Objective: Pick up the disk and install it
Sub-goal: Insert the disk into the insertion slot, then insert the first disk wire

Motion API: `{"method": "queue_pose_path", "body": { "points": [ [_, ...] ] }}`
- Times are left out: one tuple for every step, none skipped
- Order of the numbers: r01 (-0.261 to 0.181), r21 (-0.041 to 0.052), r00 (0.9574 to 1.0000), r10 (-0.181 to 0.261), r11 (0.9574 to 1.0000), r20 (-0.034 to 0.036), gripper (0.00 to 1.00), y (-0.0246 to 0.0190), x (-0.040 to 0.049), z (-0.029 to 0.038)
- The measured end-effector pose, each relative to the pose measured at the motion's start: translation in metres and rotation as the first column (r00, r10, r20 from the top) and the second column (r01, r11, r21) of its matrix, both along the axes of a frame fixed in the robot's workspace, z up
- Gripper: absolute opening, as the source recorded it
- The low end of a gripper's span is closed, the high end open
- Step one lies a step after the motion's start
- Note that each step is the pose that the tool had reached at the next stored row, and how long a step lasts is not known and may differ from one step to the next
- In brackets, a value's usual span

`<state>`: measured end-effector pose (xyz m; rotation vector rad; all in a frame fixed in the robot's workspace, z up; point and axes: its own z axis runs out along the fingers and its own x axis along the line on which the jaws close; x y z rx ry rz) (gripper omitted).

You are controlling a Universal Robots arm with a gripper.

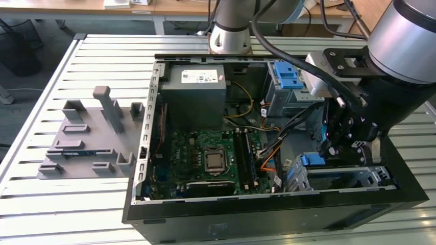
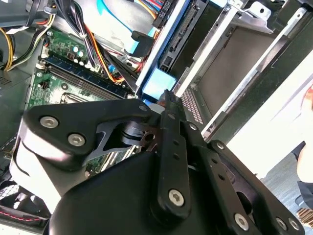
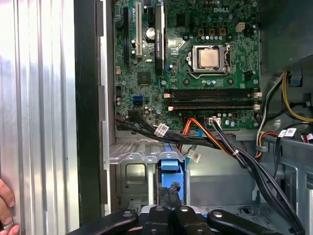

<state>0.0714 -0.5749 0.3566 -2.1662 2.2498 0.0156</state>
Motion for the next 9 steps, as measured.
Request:
{"method": "queue_pose_path", "body": {
  "points": [
    [0.0, -0.0002, 1.0, 0.0, 1.0, 0.0, 0.11, 0.0, 0.0, 0.0],
    [0.0, -0.0003, 1.0, 0.0, 1.0, 0.0, 0.11, 0.0, 0.0, 0.0],
    [0.0, -0.0005, 1.0, 0.0, 1.0, 0.0, 0.11, 0.0, 0.0, 0.0],
    [0.0, -0.0004, 1.0, 0.0, 1.0, 0.0, 0.11, 0.0, 0.0, -0.0001],
    [0.0, -0.0006, 1.0, 0.0, 1.0, 0.0, 0.11, 0.0, 0.0, -0.0001],
    [0.0, -0.0024, 1.0, 0.0, 1.0, 0.0, 0.11, 0.0, 0.0, -0.0001],
    [0.0, -0.0041, 1.0, 0.0, 1.0, 0.0, 0.11, 0.0, 0.0, -0.0001],
    [0.0, -0.0043, 1.0, 0.0, 1.0, 0.0, 0.11, 0.0, 0.0, -0.0001],
    [0.0, -0.0044, 1.0, 0.0, 1.0, 0.0, 0.11, 0.0, 0.0, -0.0001]
  ]
}}
